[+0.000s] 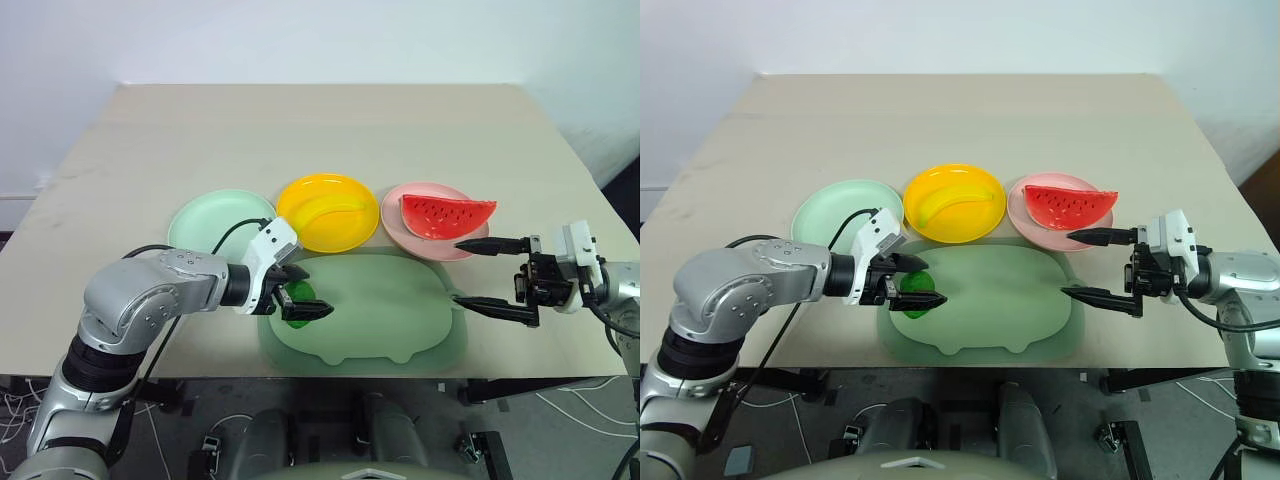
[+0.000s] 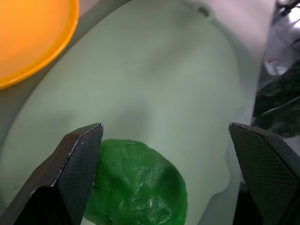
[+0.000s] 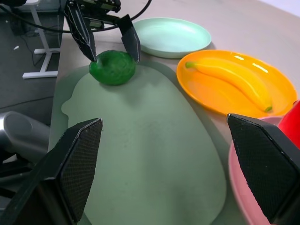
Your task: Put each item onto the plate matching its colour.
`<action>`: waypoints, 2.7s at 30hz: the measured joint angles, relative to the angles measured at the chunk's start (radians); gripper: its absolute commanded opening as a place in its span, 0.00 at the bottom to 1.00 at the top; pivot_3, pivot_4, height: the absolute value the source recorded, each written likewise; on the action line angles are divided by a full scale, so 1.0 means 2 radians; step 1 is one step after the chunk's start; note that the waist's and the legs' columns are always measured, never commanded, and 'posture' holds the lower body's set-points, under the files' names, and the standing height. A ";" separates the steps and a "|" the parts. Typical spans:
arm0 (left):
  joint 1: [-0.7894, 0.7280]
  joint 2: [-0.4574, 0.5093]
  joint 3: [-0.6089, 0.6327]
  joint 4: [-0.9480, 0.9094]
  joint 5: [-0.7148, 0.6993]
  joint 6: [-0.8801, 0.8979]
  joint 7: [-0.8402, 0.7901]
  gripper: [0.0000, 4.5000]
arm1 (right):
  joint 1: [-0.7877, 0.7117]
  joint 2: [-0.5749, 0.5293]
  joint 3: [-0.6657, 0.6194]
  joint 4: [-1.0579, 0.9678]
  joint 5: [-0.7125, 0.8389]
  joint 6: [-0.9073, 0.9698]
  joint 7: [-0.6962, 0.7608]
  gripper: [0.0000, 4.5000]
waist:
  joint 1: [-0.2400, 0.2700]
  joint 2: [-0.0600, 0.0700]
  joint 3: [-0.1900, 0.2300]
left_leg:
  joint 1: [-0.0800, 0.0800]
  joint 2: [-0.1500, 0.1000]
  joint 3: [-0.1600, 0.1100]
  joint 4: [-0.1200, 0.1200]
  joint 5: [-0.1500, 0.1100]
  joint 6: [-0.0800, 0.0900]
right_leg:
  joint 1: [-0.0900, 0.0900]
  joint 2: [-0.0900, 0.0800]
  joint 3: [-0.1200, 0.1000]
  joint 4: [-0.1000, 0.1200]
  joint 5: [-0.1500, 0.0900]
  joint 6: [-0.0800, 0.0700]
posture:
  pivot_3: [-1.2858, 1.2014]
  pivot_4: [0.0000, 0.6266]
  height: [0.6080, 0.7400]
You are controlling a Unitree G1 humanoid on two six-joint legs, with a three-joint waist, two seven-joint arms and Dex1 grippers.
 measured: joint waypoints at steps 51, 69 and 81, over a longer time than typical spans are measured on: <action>0.006 0.031 0.063 0.307 0.225 -0.426 -0.036 0.81 | -0.015 0.015 0.029 -0.015 0.000 0.012 -0.033 1.00 | 0.001 0.000 0.000 | 0.000 0.000 0.002 0.000 0.000 0.000 | 0.000 0.000 0.000 0.000 0.000 0.000 | 0.52 0.24 0.97; 0.033 0.029 0.042 0.391 0.329 -0.533 -0.065 1.00 | 0.008 0.022 0.031 -0.014 -0.006 -0.005 -0.043 1.00 | 0.001 0.000 0.000 | 0.000 0.000 0.003 0.000 0.000 0.001 | 0.000 0.000 0.000 0.000 0.000 0.000 | 0.52 0.24 0.97; 0.023 0.040 0.055 0.393 0.337 -0.520 -0.081 1.00 | -0.005 0.027 0.036 -0.010 -0.007 -0.010 -0.051 1.00 | 0.001 0.000 0.000 | 0.000 0.000 0.003 0.000 0.000 0.001 | 0.000 0.000 0.000 0.000 0.000 0.000 | 0.52 0.24 0.97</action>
